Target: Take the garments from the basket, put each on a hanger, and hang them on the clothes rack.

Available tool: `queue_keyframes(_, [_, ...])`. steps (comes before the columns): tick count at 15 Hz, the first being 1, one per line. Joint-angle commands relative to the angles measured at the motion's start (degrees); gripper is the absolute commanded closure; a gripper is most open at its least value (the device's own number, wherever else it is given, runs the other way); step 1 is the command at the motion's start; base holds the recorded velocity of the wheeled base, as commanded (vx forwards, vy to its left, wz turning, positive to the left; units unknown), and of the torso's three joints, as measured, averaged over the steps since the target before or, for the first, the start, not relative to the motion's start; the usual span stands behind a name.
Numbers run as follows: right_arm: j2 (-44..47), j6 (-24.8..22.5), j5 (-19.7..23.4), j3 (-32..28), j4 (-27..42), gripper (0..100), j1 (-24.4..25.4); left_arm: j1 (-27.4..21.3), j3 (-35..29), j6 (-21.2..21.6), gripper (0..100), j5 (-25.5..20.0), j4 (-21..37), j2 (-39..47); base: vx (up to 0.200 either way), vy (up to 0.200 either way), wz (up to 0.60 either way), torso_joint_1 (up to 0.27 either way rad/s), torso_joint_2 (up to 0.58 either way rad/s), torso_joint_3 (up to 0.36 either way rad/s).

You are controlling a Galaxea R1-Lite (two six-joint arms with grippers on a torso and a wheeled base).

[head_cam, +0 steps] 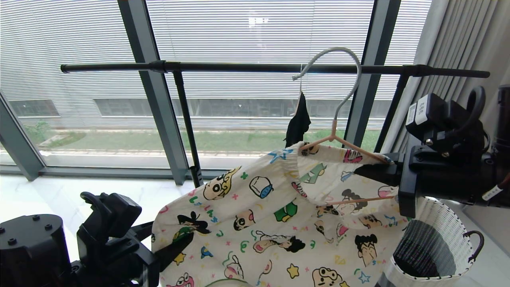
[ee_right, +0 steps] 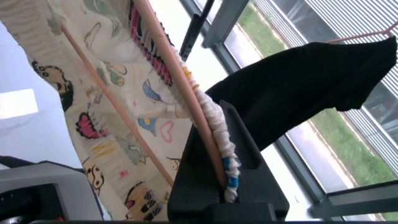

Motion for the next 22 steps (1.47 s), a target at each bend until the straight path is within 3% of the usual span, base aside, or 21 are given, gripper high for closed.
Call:
queue_keyframes(1, [0.10,-0.10,-0.76,0.33,0.03,100,0.05,0.12,-0.04,-0.01,0,0.38,-0.07,-0.04,0.000,0.000,0.00,0.000,0.00,0.000])
queue_keyframes(2, [0.02,-0.10,-0.85,0.42,0.03,100,0.05,0.12,-0.04,-0.01,0,0.46,-0.07,-0.04,0.000,0.000,0.00,0.000,0.00,0.000])
queue_keyframes(3, [-0.33,-0.01,-3.75,2.44,0.12,100,-1.01,1.00,-0.04,-0.18,0,3.80,-0.07,-0.04,0.000,0.000,0.00,0.000,0.00,0.000])
queue_keyframes(5, [-1.74,-0.01,-5.60,5.96,0.30,100,-4.79,5.30,-0.04,-0.18,0,8.55,-0.07,0.14,0.000,0.000,0.00,0.000,0.00,0.000])
queue_keyframes(9, [-4.99,0.17,-12.63,13.34,0.38,100,-14.90,14.53,-0.66,0.08,0,10.04,-0.07,-0.13,0.000,0.000,0.00,0.000,0.00,0.000])
queue_keyframes(11, [-6.22,3.77,-13.68,14.83,0.38,100,-17.00,15.50,-0.57,0.08,0,10.13,-0.07,-0.92,0.000,0.000,0.00,0.000,0.00,0.000])
queue_keyframes(14, [-7.45,8.87,-22.38,16.59,0.38,100,-18.59,16.03,-0.92,-0.01,0,10.48,-0.07,-0.74,0.000,0.000,0.00,0.000,0.00,0.000])
queue_keyframes(20, [-8.16,9.40,-30.47,19.32,0.47,100,-28.34,20.16,-1.89,0.08,0,13.47,-0.07,0.40,0.000,0.000,0.00,0.000,0.00,0.000])
queue_keyframes(22, [-7.19,9.75,-31.26,18.70,0.47,100,-29.49,20.33,-1.89,0.17,0,13.56,-0.07,0.40,0.000,0.000,0.00,0.000,0.00,0.000])
